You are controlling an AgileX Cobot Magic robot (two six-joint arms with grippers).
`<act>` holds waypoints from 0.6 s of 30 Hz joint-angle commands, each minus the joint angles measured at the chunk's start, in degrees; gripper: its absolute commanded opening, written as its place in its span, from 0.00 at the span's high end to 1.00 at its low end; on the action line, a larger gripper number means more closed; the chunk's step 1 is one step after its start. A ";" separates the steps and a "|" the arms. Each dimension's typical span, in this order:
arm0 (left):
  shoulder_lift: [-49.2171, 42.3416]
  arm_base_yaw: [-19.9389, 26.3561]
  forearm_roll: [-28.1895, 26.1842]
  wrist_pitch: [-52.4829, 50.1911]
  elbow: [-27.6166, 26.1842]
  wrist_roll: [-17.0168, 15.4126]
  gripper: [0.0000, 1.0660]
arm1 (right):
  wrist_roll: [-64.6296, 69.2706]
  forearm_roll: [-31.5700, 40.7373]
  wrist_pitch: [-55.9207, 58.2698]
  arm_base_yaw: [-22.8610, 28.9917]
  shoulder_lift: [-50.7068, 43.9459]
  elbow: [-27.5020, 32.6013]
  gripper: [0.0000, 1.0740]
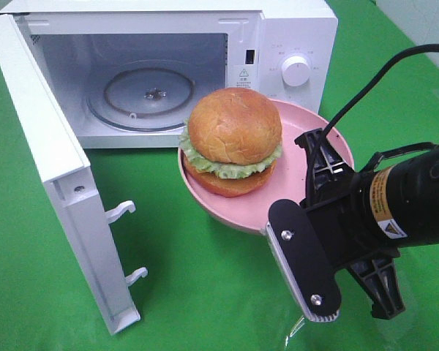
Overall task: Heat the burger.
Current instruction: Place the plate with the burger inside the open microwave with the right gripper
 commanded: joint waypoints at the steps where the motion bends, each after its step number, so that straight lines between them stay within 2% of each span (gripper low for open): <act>1: -0.92 -0.34 -0.34 -0.80 0.00 -0.06 0.06 | -11.52 7.79 -4.30 -2.58 -0.23 -0.46 1.00; 2: -0.92 -0.34 -0.34 -0.80 0.00 -0.06 0.06 | -11.52 7.79 -4.30 -2.58 -0.23 -0.46 1.00; 3: -0.92 -0.34 -0.34 -0.80 0.00 -0.06 0.06 | -17.02 12.83 -5.04 -3.95 -0.23 -0.46 1.00; 6: -0.92 -0.34 -0.34 -0.80 0.00 -0.06 0.06 | -23.15 17.07 -6.19 -5.50 -0.23 -0.46 1.00; 7: -0.92 -0.34 -0.34 -0.80 0.00 -0.06 0.06 | -29.11 21.43 -6.82 -6.88 -0.23 -0.46 1.00; 8: -0.92 -0.34 -0.34 -0.80 0.00 -0.06 0.06 | -29.11 21.43 -6.82 -6.88 -0.23 -0.46 1.00; 10: -0.92 -0.34 -0.34 -0.80 0.00 -0.06 0.06 | -36.78 27.22 -7.10 -8.48 -0.23 -0.46 1.00; 11: -0.92 -0.34 -0.34 -0.80 0.00 -0.06 0.06 | -36.78 27.22 -7.10 -8.48 -0.23 -0.46 1.00; 12: -0.92 -0.34 -0.34 -0.80 0.00 -0.06 0.06 | -42.69 32.31 -7.10 -9.57 -0.23 -0.46 1.00; 13: -0.92 -0.34 -0.34 -0.80 0.00 -0.06 0.06 | -42.69 32.31 -7.10 -9.57 -0.23 -0.46 1.00; 14: -0.92 -0.34 -0.34 -0.80 0.00 -0.06 0.06 | -47.33 36.33 -7.10 -10.20 -0.23 -0.46 1.00; 18: -0.92 -0.34 -0.34 -0.80 0.00 -0.06 0.06 | -49.10 37.36 -7.10 -10.14 -0.23 -0.46 1.00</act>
